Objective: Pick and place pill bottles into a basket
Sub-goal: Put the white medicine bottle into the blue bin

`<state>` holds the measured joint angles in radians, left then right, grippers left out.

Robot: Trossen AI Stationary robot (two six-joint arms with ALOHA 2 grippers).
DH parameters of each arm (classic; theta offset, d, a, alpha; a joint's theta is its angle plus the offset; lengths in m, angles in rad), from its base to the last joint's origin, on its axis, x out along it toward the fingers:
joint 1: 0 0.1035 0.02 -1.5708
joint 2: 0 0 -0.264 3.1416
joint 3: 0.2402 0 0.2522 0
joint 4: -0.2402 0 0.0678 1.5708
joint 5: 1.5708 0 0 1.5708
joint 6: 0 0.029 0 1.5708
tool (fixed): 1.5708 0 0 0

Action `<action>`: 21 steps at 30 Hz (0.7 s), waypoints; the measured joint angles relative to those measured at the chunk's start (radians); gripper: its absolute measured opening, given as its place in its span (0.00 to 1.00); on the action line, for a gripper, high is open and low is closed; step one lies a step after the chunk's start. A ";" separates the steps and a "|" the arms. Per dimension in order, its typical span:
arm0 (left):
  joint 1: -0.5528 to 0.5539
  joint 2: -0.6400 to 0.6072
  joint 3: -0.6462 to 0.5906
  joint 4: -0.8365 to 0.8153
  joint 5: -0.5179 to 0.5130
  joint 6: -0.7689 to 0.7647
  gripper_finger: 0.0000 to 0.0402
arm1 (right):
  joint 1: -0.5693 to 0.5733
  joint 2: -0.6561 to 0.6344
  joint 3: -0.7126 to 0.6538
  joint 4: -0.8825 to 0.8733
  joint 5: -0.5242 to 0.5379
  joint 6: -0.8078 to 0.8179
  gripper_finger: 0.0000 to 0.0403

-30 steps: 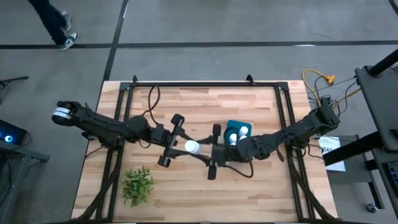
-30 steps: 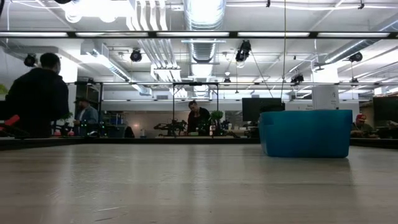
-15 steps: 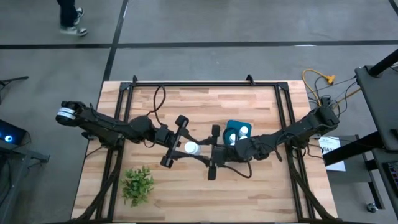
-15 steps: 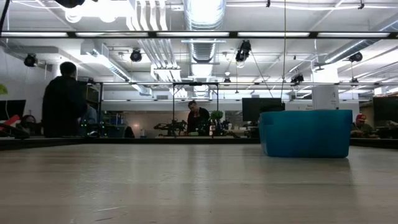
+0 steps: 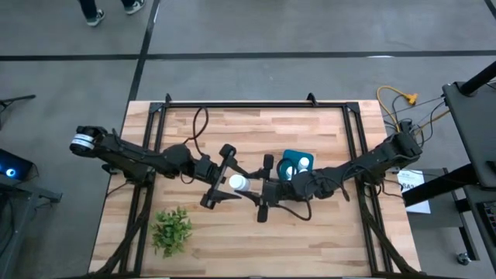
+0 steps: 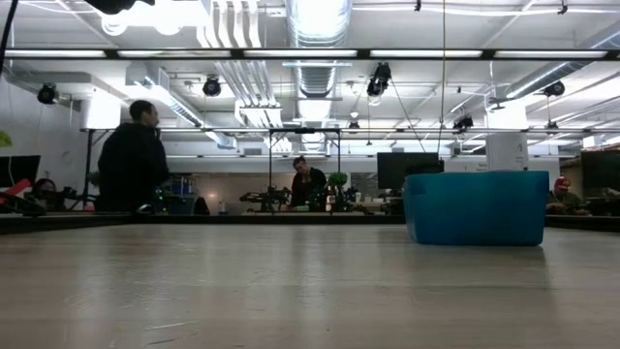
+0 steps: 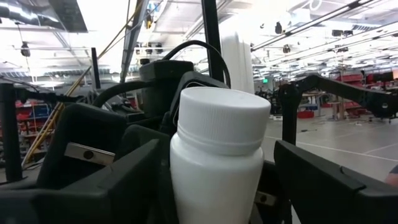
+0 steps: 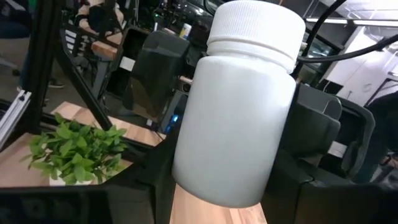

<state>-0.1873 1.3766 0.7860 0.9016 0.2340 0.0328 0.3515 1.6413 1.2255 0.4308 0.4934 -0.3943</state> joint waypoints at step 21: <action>0.011 0.000 0.001 -0.015 -0.007 -0.010 0.39 | 0.000 0.000 0.000 0.034 -0.029 -0.018 0.39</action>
<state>-0.1763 1.3766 0.7868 0.8864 0.2275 0.0230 0.3515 1.6413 1.2255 0.4651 0.4642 -0.4120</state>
